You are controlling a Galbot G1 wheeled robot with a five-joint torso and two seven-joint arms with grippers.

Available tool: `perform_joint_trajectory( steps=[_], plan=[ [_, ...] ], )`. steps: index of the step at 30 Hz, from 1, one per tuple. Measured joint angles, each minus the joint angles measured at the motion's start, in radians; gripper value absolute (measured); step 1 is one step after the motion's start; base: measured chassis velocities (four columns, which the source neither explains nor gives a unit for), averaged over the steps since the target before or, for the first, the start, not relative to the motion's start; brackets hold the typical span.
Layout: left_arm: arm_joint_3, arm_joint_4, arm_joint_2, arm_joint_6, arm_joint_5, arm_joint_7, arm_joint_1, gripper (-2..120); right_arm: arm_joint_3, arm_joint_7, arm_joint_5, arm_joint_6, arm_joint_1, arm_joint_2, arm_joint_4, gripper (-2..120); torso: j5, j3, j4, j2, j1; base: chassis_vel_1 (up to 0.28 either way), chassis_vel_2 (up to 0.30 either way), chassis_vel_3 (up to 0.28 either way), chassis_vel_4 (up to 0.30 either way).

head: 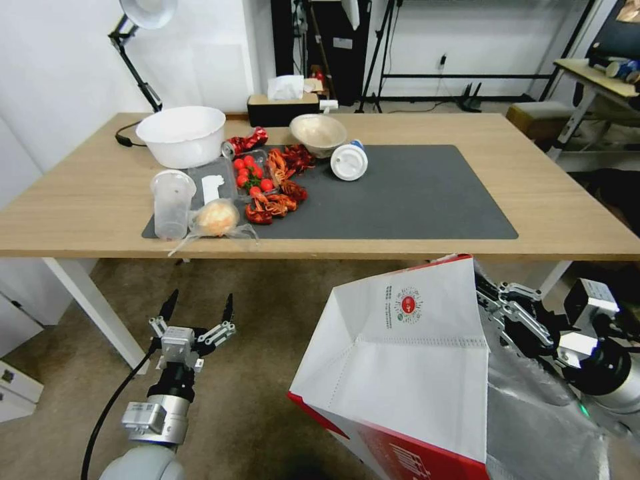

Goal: Pick up the food delivery bag from the floor and place it on the table.

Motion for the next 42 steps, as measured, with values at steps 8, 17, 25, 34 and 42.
perform_joint_trajectory(
  steps=[8,17,25,34,42],
  plan=[
    [0.000,0.002,-0.002,-0.001,-0.001,0.000,-0.002,100,-0.002,0.002,-0.001,0.000,0.003,0.002,0.001,0,0.0000,0.019,0.0000,0.033,0.013,0.000,0.000,0.000,0.000],
    [0.000,-0.004,0.000,-0.002,-0.001,0.001,0.001,100,-0.001,0.002,-0.003,0.001,-0.003,0.007,0.011,0,0.0000,0.048,0.0000,0.082,0.034,0.000,0.000,0.000,0.000],
    [-0.001,-0.008,-0.001,-0.015,-0.001,0.001,0.010,100,-0.001,0.000,-0.008,0.001,-0.013,0.015,0.023,0,0.0000,0.069,0.0000,0.118,0.049,0.000,0.000,0.000,0.000],
    [0.000,-0.013,-0.001,-0.016,0.002,0.000,0.011,100,0.001,-0.001,-0.009,0.001,-0.017,0.016,0.030,0,0.0000,0.092,0.0000,0.160,0.067,0.000,0.000,0.000,0.000],
    [0.000,-0.015,-0.002,-0.017,0.002,-0.001,0.012,100,0.001,-0.002,-0.009,0.001,-0.016,0.016,0.031,0,0.0000,0.114,0.0000,0.197,0.082,0.000,0.000,0.000,0.000]
  ],
)
